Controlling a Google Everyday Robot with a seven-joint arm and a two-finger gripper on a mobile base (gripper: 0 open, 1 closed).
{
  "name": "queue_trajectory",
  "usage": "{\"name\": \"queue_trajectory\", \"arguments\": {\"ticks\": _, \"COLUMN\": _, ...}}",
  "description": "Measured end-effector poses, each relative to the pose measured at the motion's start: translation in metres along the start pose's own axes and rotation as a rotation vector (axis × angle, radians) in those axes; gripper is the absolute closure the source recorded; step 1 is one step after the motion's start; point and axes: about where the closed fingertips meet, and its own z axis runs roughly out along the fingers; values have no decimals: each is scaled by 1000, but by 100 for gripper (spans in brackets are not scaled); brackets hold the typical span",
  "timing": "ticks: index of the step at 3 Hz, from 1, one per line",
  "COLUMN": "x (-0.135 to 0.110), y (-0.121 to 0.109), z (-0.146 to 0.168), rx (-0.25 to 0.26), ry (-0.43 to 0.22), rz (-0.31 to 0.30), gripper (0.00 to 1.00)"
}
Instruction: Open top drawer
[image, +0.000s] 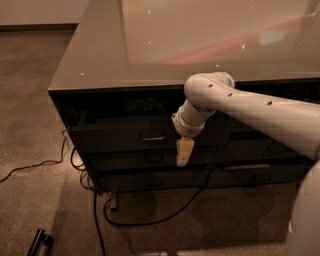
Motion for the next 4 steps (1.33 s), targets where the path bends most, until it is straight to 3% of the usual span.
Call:
{"name": "queue_trajectory", "arguments": {"ticks": 2, "x": 7, "y": -13, "z": 33, "rx": -52, "ry": -12, "rz": 24, "gripper": 0}}
{"name": "queue_trajectory", "arguments": {"ticks": 3, "x": 7, "y": -11, "z": 36, "rx": -69, "ry": -1, "rz": 21, "gripper": 19}}
{"name": "queue_trajectory", "arguments": {"ticks": 4, "x": 6, "y": -10, "z": 28, "rx": -53, "ry": -4, "rz": 31, "gripper": 42}}
